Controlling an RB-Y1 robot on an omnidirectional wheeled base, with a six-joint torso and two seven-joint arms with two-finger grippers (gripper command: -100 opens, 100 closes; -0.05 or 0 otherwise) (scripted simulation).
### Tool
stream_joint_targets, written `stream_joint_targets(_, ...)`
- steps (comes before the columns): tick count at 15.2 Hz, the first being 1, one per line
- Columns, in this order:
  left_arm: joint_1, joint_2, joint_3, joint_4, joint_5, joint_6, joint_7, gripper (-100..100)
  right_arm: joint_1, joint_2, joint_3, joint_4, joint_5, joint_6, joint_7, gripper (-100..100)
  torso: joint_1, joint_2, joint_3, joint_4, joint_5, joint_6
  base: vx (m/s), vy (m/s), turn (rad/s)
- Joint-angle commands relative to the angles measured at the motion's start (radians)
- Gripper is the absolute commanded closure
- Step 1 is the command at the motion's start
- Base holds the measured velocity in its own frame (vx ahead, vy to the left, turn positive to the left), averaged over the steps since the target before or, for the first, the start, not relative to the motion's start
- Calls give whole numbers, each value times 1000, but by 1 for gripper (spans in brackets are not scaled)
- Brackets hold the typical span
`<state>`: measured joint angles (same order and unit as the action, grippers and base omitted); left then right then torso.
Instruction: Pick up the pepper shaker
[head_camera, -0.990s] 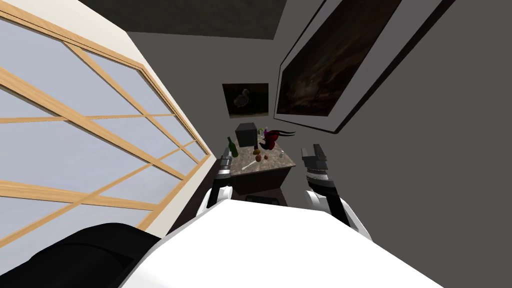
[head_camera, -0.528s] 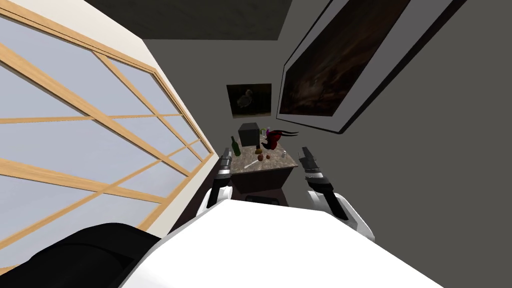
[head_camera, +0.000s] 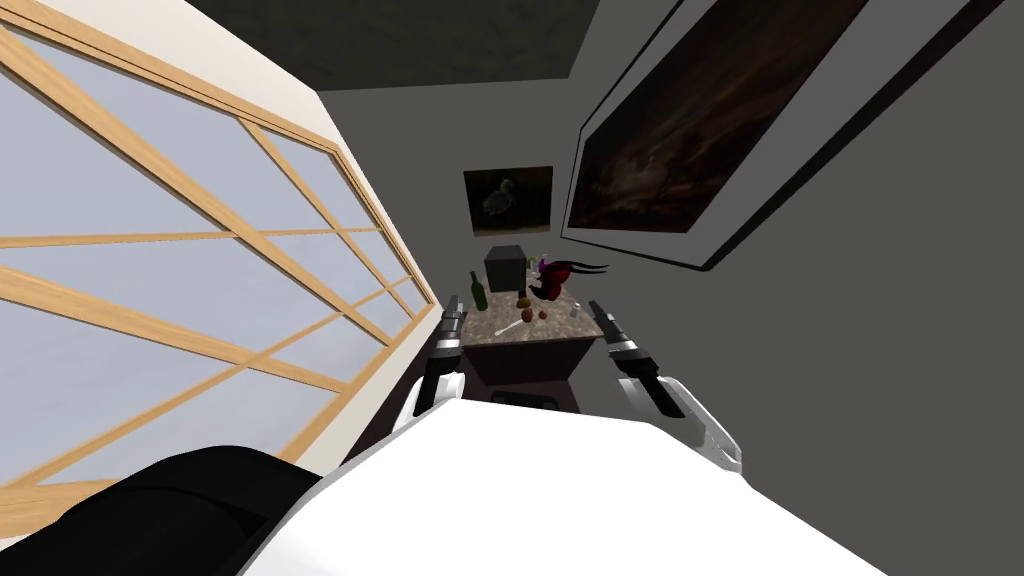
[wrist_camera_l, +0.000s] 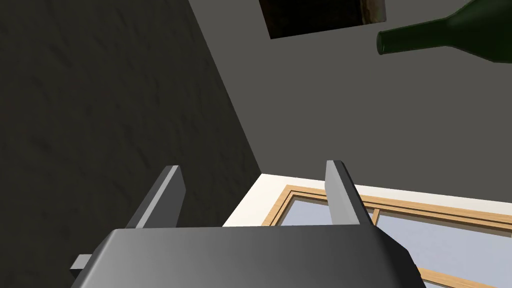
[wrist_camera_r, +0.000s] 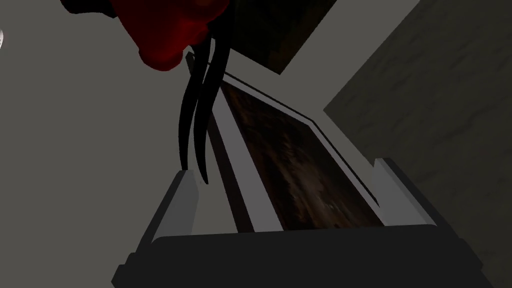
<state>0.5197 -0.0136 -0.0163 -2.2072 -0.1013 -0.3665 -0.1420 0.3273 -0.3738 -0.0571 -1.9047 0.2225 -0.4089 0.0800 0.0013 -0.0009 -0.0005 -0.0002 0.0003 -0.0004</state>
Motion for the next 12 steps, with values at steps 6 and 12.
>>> stream_joint_targets(6,0,0,0,0,0,0,0,0,-43,-58,-4,126,71,41,83,-100,0,0,0,0,0,0,12,25,76)
stream_joint_targets(12,0,0,0,0,0,0,0,0,-93,-109,-10,247,143,89,167,-100,0,-1,0,0,0,0,18,23,69)
